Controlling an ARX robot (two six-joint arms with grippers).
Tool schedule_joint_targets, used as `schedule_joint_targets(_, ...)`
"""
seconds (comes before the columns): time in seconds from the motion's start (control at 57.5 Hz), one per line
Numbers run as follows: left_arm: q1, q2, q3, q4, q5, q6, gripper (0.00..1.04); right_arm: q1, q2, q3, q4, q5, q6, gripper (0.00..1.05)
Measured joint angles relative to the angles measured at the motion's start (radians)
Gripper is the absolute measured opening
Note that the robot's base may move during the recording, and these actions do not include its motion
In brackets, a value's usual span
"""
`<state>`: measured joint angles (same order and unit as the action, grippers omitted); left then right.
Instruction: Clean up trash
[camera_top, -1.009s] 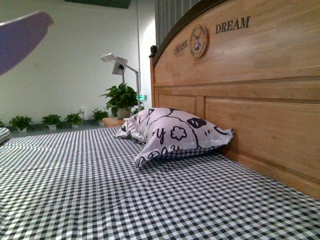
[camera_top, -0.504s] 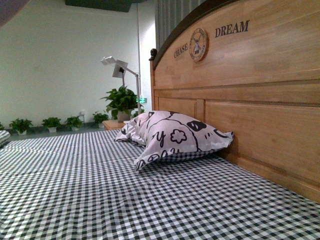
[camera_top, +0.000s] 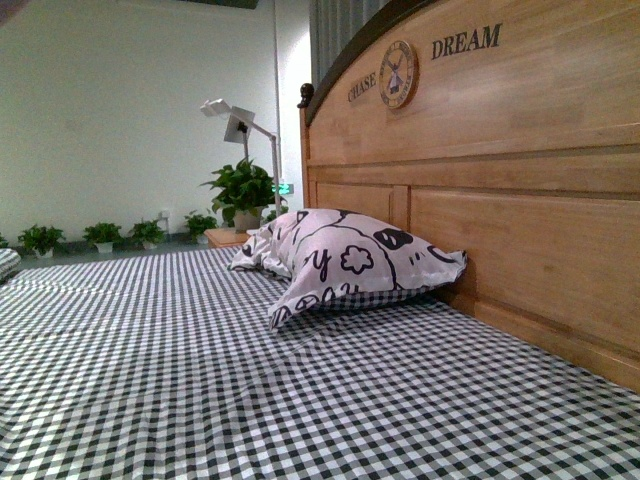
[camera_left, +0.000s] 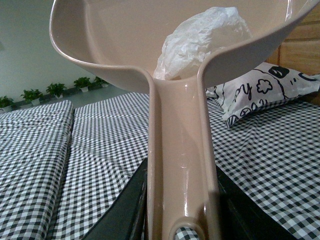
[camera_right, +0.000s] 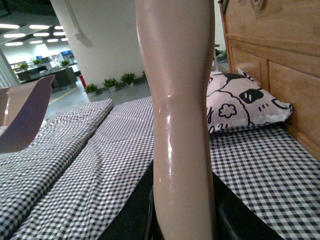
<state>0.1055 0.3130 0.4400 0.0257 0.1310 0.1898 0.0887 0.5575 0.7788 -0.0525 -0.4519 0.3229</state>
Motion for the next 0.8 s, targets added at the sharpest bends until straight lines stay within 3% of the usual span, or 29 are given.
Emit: schedule_joint_targets(0.8,0.0,0.0,0.0,0.0,0.0,-0.001,0.28,0.0,0.0,0.0,0.0,0.0,-0.002,0.19)
